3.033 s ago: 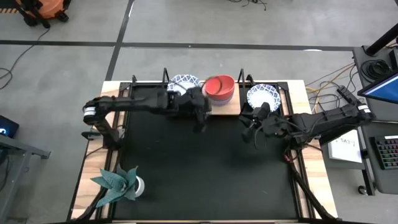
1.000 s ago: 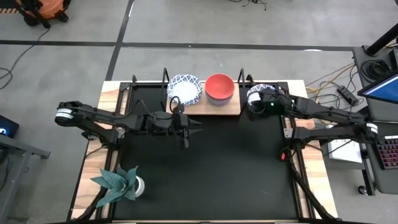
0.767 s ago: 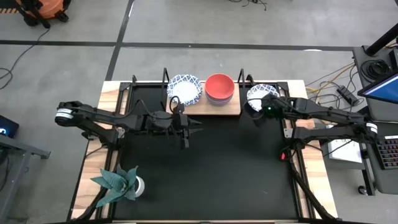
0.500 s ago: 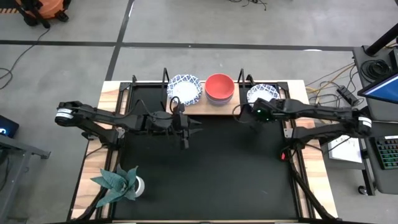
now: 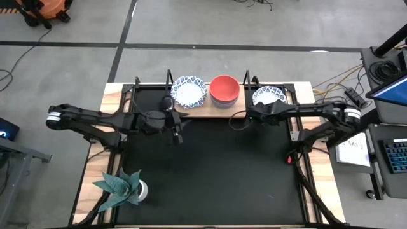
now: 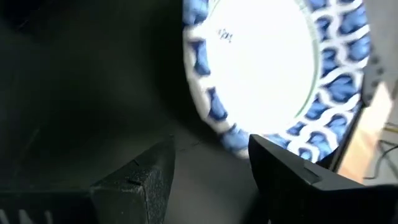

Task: Place and stack bowls onto a shelf
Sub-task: Stack the white bowl on top of the other white bowls on the shelf

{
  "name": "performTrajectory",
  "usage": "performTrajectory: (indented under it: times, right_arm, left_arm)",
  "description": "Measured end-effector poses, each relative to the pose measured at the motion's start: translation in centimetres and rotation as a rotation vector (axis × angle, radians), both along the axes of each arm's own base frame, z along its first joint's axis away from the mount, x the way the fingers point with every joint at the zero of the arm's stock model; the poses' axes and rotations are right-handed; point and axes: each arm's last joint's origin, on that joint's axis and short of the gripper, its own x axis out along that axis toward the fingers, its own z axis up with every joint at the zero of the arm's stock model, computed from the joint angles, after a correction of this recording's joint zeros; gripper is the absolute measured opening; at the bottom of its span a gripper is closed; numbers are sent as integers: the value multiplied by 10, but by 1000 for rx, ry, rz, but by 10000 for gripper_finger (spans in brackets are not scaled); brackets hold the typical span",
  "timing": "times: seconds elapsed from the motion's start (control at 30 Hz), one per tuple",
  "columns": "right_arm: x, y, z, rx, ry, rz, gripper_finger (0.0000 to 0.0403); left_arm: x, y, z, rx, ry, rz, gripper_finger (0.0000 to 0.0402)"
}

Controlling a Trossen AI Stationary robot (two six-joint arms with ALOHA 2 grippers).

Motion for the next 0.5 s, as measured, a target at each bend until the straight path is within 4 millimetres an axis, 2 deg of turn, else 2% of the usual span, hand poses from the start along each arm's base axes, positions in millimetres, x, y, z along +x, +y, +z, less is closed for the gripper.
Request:
performTrajectory:
  times: [0.3,0.5]
  right_arm:
    - [2,-17,-21,-5,111,-15,194]
    - [7,-19,-29,-2,136,11,178]
  left_arm:
    - [-22,1,-2,-33,-5,14,100]
    - [-25,1,0,-47,-29,18,100]
